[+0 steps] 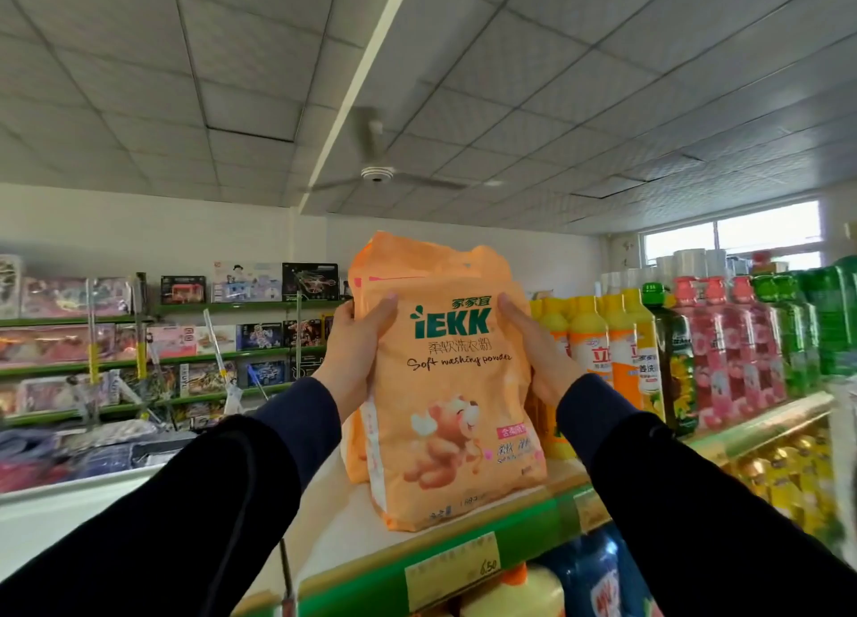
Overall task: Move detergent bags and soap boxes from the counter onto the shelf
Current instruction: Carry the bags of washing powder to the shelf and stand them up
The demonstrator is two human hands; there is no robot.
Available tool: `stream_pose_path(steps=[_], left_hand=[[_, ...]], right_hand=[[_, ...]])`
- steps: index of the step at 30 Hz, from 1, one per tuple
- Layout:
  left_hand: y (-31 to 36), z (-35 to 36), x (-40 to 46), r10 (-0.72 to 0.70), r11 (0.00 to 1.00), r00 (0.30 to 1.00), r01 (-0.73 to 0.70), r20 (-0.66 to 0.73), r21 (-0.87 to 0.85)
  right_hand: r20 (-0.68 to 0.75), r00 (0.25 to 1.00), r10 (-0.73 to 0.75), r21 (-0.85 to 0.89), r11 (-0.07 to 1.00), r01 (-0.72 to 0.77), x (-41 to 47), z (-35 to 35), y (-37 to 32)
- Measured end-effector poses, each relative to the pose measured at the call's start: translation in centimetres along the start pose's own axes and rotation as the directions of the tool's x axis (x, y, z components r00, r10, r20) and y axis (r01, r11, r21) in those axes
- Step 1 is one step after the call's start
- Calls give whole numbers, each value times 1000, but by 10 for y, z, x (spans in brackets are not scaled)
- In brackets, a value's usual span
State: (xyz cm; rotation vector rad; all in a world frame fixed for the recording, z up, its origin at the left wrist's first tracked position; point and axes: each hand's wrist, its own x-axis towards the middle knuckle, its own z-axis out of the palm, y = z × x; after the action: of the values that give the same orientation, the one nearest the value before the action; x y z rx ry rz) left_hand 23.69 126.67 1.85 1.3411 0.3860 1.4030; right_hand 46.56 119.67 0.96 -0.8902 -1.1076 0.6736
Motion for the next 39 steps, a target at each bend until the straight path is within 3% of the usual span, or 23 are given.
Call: stream_pose_path(steps=[3,7,11,14,17,20,23,26,33,36,39], left_hand=[[-7,8,1,122,989,990,-115,-73,94],[-16,7,7,352,920,923,-310,-155,240],[-21,11,19,458,877,870,-410,-182,250],[-29,6,18,396,913,897,-363,-193,186],[-32,-10,3,218,965,976,-217,10,151],[-37,-23,-27,-14,961,990,-26,142,274],[-48,-39,-47,-139,882,960,9,242,471],[-54,-49,-57,-146,860,932,-46,332,509],[-62,-32,-64,-55,847,945,-127,322,516],[-57,-37,-64,-91,867,939,-89,330,491],[-49,-42,-55,-139,905,968,39,208,423]], right_hand=[[25,999,36,6,999,-36,8,3,-16],[109,993,49,115,991,-62,9,5,-8],[-67,992,-105,132,985,113,9,8,10],[-118,985,-124,164,976,143,12,8,23],[-3,999,-47,176,983,47,9,0,28],[145,988,52,102,993,-67,3,-15,43],[209,972,109,23,993,-117,-5,-23,55],[151,981,124,-26,992,-121,-7,-25,55],[15,995,103,-7,995,-103,-6,-15,53],[39,990,137,15,990,-138,-14,-19,53],[58,989,136,16,990,-137,-19,-26,52]])
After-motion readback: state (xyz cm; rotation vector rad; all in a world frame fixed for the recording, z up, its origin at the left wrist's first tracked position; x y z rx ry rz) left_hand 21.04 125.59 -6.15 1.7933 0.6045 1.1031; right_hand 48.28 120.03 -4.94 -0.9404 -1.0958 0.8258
